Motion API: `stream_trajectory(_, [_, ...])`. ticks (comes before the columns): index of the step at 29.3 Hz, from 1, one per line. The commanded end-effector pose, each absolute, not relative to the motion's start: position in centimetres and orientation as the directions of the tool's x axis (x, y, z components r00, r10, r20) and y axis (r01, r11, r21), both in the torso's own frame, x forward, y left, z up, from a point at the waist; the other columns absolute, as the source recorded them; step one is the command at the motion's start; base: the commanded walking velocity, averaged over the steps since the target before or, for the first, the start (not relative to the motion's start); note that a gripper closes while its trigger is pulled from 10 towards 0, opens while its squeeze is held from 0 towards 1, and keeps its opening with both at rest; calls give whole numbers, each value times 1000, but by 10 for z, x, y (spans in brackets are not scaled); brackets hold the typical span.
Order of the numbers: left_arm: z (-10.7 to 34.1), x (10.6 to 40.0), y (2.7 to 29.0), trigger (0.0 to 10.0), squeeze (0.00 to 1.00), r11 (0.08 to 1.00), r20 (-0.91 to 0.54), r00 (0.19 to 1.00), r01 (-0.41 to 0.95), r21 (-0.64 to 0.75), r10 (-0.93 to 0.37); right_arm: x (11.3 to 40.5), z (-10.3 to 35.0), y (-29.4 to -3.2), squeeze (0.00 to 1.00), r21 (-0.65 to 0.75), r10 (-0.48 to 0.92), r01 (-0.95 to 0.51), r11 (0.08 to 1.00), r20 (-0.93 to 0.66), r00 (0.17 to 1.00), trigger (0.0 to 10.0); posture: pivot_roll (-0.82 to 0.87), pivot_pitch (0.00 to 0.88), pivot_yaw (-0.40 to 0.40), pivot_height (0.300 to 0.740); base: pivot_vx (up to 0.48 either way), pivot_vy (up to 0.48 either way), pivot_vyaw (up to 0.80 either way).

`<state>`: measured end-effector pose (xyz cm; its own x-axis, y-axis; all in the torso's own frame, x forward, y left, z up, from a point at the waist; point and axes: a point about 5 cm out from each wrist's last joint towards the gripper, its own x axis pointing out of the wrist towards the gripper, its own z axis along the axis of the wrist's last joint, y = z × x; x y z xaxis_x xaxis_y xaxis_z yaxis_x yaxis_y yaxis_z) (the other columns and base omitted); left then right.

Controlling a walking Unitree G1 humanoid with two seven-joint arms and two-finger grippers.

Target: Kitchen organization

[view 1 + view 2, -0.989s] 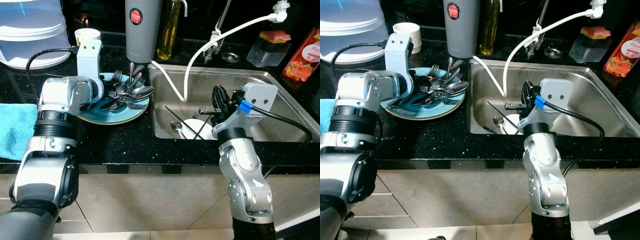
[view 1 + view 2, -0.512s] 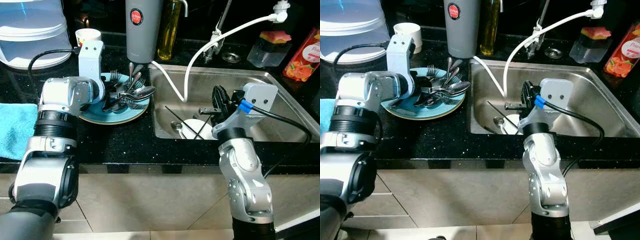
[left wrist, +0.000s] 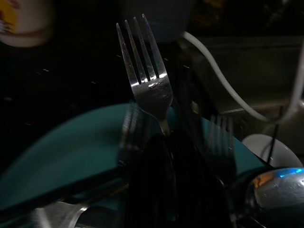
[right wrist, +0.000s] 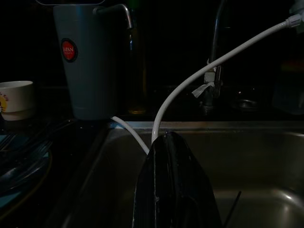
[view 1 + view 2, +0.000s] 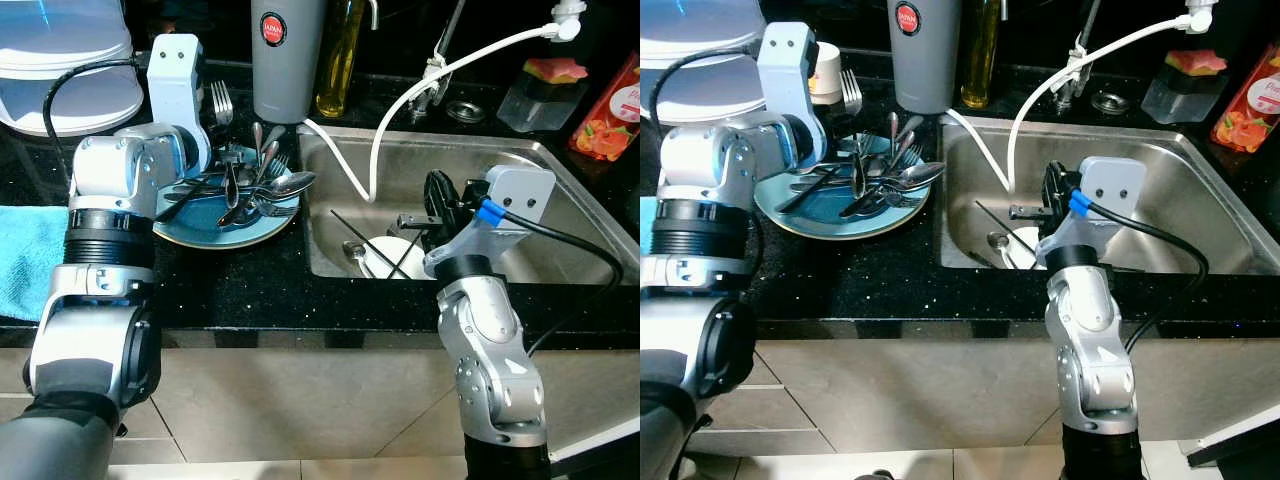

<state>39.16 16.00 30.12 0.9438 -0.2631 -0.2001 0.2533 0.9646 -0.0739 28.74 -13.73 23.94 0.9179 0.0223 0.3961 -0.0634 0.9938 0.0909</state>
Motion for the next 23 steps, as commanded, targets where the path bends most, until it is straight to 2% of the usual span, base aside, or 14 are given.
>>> stream_trajectory(1, [307,391,150,10000,0,954,-146,943,290,-81,-299,287,239,-138,0,90,20,-61,994,395,918,10000,226,51,-66,740,0,0,0])
stream_trajectory(5, [323,391,145,10000,0,945,-57,944,319,-72,-324,288,239,-138,0,90,21,-61,994,395,918,10000,227,52,-64,740,0,0,0])
stream_trajectory(7, [363,388,133,10000,0,933,131,924,359,28,-360,288,238,-137,0,93,20,-61,994,394,919,10000,230,56,-56,740,0,0,0])
stream_trajectory(11, [386,384,116,10000,0,913,212,889,384,137,-406,288,237,-137,0,98,12,-54,994,393,920,10000,228,58,-51,740,0,0,0])
stream_trajectory(16, [384,384,93,10000,0,888,206,865,431,160,-457,287,236,-139,0,103,1,-45,994,390,921,10000,238,59,-40,740,0,0,0])
stream_trajectory(17, [371,384,75,10000,0,868,147,856,489,82,-496,287,235,-138,0,104,-1,-43,994,388,922,10000,243,58,-32,740,0,0,0])
stream_trajectory(18, [371,384,75,10000,0,868,147,856,489,82,-496,287,235,-138,0,104,-1,-43,994,388,922,10000,243,58,-32,740,0,0,0])
stream_trajectory(19, [349,383,55,10000,0,850,71,848,524,50,-526,287,235,-138,0,108,-5,-40,993,388,921,10000,241,59,-29,740,0,0,0])
stream_trajectory(20, [349,383,55,10000,0,850,71,848,524,50,-526,287,235,-138,0,108,-5,-40,993,388,921,10000,241,59,-29,740,0,0,0])
stream_trajectory(23, [317,379,29,10000,0,818,-1,818,575,-7,-575,287,236,-137,0,118,-13,-36,992,390,921,10000,233,63,-26,740,0,0,0])
